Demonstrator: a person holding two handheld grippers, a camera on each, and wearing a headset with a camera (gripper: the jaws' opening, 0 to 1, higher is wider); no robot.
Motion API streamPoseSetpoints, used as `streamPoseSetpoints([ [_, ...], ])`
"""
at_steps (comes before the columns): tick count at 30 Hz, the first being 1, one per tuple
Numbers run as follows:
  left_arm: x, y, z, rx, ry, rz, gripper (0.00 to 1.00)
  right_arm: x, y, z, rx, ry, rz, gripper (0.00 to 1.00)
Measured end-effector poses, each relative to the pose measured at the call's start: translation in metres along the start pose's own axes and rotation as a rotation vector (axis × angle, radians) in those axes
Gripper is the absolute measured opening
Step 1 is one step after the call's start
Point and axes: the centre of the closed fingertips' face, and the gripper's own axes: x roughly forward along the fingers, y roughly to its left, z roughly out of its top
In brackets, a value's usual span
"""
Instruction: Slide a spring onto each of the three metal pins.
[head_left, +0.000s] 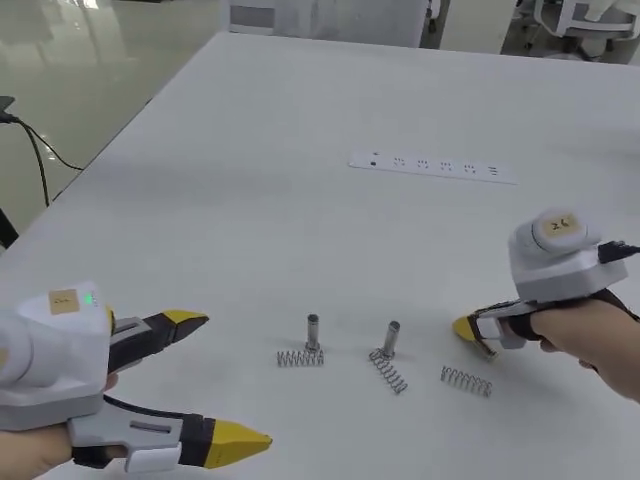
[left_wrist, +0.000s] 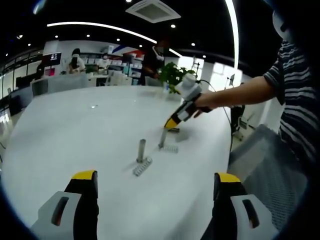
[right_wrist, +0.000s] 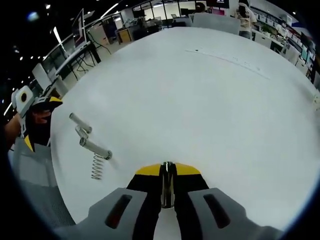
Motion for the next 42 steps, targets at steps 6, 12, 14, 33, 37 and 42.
streamPoseSetpoints([
  [6, 0.001, 0.0, 0.002, 0.001, -0.004, 0.003, 0.93, -0.007, 0.001, 0.002, 0.005, -0.031, 0.012, 0.05],
  [12, 0.001, 0.001, 0.004, 0.0, -0.007, 0.008, 0.93, -0.015, 0.004, 0.007, -0.002, -0.083, 0.019, 0.05],
  [14, 0.001, 0.001, 0.004, 0.0, -0.009, 0.009, 0.93, -0.016, 0.006, 0.009, -0.007, -0.098, 0.028, 0.05],
  [33, 0.0, 0.002, 0.008, 0.0, -0.017, 0.013, 0.93, -0.027, 0.008, 0.023, -0.065, -0.2, 0.041, 0.05],
  [37, 0.0, 0.001, 0.007, 0.002, -0.013, 0.009, 0.93, -0.029, 0.009, 0.024, -0.068, -0.209, 0.04, 0.05],
  [42, 0.0, 0.002, 0.01, 0.003, -0.018, 0.009, 0.93, -0.03, 0.01, 0.025, -0.068, -0.22, 0.043, 0.05],
])
